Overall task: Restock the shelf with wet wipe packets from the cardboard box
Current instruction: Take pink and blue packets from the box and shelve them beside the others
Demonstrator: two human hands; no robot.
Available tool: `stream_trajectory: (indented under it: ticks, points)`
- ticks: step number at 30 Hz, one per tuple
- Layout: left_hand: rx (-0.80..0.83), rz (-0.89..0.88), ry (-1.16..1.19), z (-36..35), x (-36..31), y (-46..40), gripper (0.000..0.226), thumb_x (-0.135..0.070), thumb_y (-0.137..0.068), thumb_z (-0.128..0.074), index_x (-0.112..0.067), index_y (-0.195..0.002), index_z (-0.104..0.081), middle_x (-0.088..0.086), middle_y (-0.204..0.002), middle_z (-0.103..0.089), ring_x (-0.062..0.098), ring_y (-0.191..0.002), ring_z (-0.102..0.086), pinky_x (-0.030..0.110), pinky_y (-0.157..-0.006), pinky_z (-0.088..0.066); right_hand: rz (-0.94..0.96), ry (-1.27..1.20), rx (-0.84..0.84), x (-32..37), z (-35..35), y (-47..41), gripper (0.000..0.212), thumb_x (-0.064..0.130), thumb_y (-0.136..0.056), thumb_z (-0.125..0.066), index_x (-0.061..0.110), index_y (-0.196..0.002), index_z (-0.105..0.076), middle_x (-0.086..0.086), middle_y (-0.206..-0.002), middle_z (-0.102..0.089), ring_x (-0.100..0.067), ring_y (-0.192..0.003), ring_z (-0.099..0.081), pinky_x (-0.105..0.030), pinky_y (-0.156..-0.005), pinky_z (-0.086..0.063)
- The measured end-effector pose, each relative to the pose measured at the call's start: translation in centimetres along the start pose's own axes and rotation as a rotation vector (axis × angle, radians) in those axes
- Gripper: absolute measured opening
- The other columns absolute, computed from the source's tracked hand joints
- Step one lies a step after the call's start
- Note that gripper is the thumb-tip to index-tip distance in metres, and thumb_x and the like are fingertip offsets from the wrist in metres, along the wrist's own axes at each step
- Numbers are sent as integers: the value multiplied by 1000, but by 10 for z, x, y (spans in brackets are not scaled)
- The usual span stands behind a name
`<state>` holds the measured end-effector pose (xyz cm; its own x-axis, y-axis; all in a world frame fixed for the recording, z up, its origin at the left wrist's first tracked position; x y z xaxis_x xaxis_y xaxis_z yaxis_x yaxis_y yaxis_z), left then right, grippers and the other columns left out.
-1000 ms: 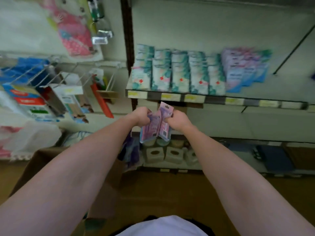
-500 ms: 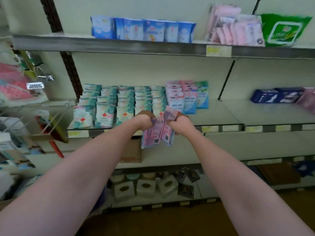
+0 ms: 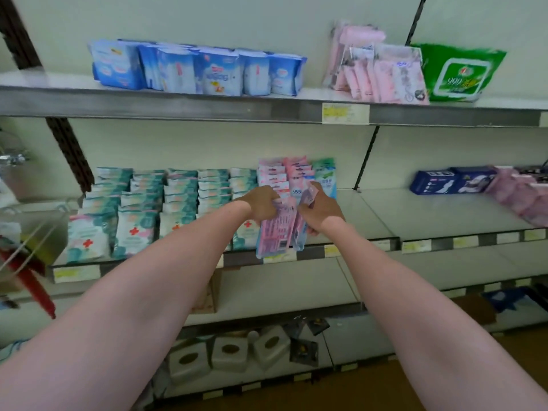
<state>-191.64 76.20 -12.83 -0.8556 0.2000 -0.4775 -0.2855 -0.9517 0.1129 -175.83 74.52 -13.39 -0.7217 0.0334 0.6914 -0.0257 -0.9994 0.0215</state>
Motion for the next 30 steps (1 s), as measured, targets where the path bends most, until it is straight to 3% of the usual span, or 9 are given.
stream_trajectory:
  ticks: [5,9,11,13,16,19,24,27,30]
  points:
    - [15,-70,7,2,-18,-35,22,-6,-87,-58,-7,-66,-50,5,-61,-45,20,-57,-46,28,-54,-40,21,11,-44,-3,22,-18,64,29,-95,-52,42,-150,-24,-1,-86,-69,-16,-51,-68,-22,-46,-53]
    - [38,-73,33,-5,-28,-56,15,-7,-88,-61,-7,-75,-55,8,-72,-53,23,-64,-58,29,-53,-51,77,86,-96,-12,27,-35,66,31,-94,-52,45,-151,-21,-4,-83,-71,-24,-60,-70,-39,-65,-61]
    - [73,-54,57,-13,-30,-62,5,-8,-89,-61,-4,-87,-59,10,-82,-57,25,-71,-63,33,-57,-58,94,157,-75,-18,25,-40,54,33,-94,-51,38,-145,-34,-5,-89,-70,-25,-65,-70,-41,-68,-61]
    - [88,-49,34,-19,-35,-70,3,-5,-88,-60,-4,-87,-59,11,-81,-56,26,-71,-62,34,-61,-57,64,160,-33,-28,27,-46,33,34,-93,-53,27,-125,-50,-4,-94,-66,-25,-64,-69,-35,-59,-59]
    - [116,-6,41,-25,-41,-82,0,-5,-89,-60,-5,-90,-60,9,-84,-60,24,-69,-65,35,-66,-60,7,145,65,-41,35,-61,23,35,-91,-59,18,-105,-51,-6,-91,-63,-25,-59,-69,-29,-49,-56]
    - [108,54,60,-30,-42,-92,23,-6,-91,-62,-3,-114,-59,11,-111,-61,27,-78,-70,39,-64,-62,-15,243,255,-52,35,-77,29,37,-89,-63,15,-105,-55,-9,-90,-68,-24,-68,-73,-33,-61,-62]
    - [56,97,10,-27,-47,-102,12,-1,-88,-58,-10,-93,-53,8,-98,-54,21,-65,-59,31,-59,-53,-27,283,548,-62,39,-99,21,25,-85,-67,9,-99,-67,-8,-95,-76,-17,-87,-74,-31,-77,-61]
    - [41,163,7,-27,-46,-106,29,0,-90,-58,2,-119,-59,13,-112,-62,20,-69,-63,29,-56,-56,107,491,474,-66,45,-113,27,28,-87,-63,9,-107,-63,-1,-89,-74,-16,-80,-72,-31,-70,-59]
    - [31,201,-3,-27,-51,-107,48,-1,-91,-59,3,-137,-47,16,-140,-50,21,-69,-67,30,-54,-58,273,632,347,-62,54,-123,32,39,-85,-67,18,-107,-57,0,-105,-60,-22,-95,-59,-34,-78,-50]
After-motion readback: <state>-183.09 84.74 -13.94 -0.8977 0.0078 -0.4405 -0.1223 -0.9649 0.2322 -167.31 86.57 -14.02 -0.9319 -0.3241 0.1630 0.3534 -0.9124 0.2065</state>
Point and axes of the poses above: each hand's wrist, its own y-axis away from the middle knuckle, its own z-axis out of the back of the hand, x = y × z, the point moved 8 cm from there along -y, towards the middle knuckle
